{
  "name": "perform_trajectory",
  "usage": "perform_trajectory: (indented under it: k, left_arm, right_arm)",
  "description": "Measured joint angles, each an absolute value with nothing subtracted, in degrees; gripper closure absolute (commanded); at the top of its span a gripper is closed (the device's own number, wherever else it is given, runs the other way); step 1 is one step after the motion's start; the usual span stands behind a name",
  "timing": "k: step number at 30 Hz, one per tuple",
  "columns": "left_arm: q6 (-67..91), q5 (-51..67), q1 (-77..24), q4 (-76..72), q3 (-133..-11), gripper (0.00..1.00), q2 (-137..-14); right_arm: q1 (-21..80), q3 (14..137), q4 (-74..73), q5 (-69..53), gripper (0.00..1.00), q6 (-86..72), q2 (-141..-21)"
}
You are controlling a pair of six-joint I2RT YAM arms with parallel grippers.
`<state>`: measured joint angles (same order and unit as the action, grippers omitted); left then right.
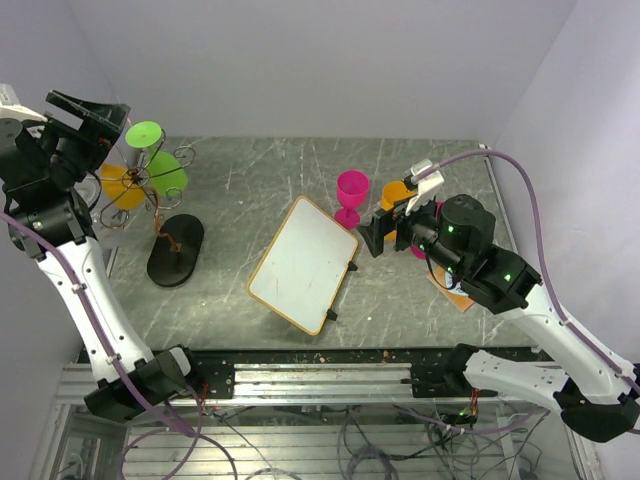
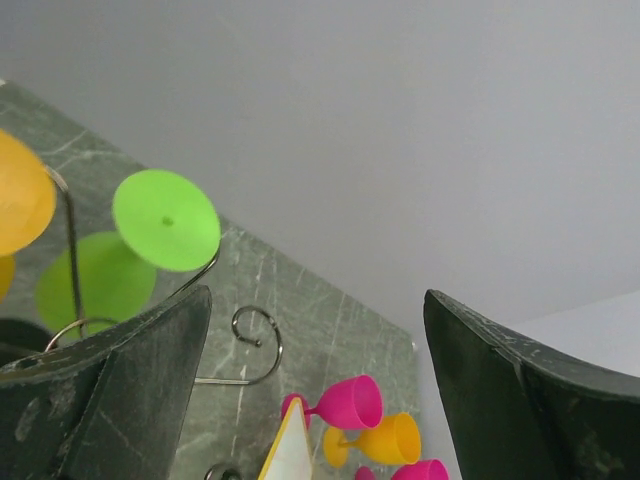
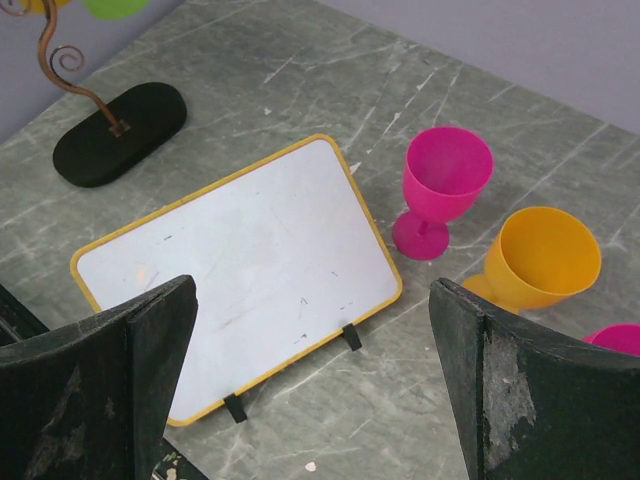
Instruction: Take the wine glass off the wine glass rack
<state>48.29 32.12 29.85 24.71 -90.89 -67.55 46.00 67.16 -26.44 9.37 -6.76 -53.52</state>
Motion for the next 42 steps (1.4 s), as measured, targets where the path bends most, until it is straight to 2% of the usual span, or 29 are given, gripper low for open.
perform_trajectory:
  k: [8, 18, 23, 28, 39, 42]
  left_arm:
    - [43.0, 22.1, 29.9, 40.5, -99.4, 0.07, -67.5]
    - [39.3, 5.5, 29.9, 52.1, -97.9, 0.07, -62.7]
    - [37.3, -2.9, 29.9, 55.6, -95.8, 0.09, -60.1]
    - [34.7, -10.4, 29.9, 58.0, -96.0, 0.01, -61.9]
    - [38.3, -16.5, 29.9, 58.4, -94.0, 0.0, -61.9]
    - [42.0, -18.0, 29.9, 58.1, -93.0, 0.03, -61.8]
  right_arm:
    - [46.7, 67.0, -26.0, 11.1, 0.01, -6.4, -53.2]
    - [47.0, 66.7, -25.8, 5.9, 0.0, -8.8, -53.2]
    - [50.2, 64.6, -25.5, 4.5, 0.0, -9.8, -52.6]
    - [58.7, 63.1, -25.3, 10.8, 0.0, -9.0, -50.7]
    - [64.2, 62.5, -24.9, 17.6, 0.0, -7.7, -51.8]
    - [64.8, 62.7, -25.1, 17.9, 0.0, -7.4, -53.9]
